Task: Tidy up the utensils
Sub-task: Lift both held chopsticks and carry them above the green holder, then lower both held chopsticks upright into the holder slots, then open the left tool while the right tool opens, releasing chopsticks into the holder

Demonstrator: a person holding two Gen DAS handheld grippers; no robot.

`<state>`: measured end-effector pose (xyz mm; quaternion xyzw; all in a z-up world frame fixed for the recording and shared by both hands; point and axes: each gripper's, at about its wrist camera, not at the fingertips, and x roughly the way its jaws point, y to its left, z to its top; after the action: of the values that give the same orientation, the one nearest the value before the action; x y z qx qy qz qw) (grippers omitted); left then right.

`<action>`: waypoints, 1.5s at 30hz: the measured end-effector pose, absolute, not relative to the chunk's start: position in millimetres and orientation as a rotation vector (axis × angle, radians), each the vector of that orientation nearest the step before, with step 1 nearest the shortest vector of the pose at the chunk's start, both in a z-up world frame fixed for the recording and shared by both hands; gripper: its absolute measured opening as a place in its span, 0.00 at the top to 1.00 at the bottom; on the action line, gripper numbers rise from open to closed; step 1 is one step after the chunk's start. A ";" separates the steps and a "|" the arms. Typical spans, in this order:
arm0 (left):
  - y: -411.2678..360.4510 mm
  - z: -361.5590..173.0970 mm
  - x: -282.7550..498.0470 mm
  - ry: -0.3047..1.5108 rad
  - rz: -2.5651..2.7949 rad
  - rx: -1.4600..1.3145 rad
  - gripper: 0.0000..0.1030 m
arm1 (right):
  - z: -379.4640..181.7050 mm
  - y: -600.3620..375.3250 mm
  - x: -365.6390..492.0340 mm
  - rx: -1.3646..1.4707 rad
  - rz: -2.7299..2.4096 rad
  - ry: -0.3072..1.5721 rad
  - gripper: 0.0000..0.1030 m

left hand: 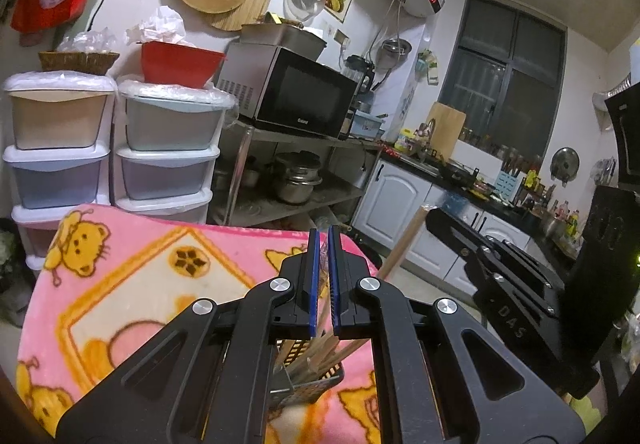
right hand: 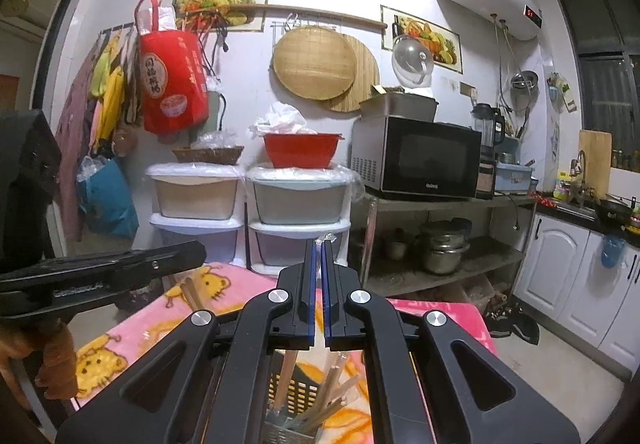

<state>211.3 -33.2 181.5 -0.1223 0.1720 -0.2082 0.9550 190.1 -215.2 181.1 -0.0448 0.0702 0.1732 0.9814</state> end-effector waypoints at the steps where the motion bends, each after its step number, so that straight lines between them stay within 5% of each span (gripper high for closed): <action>1: -34.2 178.4 212.7 0.354 -0.420 -0.246 0.98 | 177.6 -214.8 193.5 -0.089 0.347 0.151 0.97; 32: -39.1 115.3 230.6 0.484 -0.374 -0.221 0.97 | 99.8 -206.4 228.7 -0.114 0.370 0.384 0.92; 45: -24.9 111.4 203.1 0.485 -0.359 -0.225 0.54 | 94.5 -220.9 201.3 -0.114 0.365 0.407 0.66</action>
<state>203.1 -24.9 111.4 -0.1106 0.2381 -0.1766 0.9486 201.3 -220.9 94.5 -0.0564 0.2011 0.1801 0.9612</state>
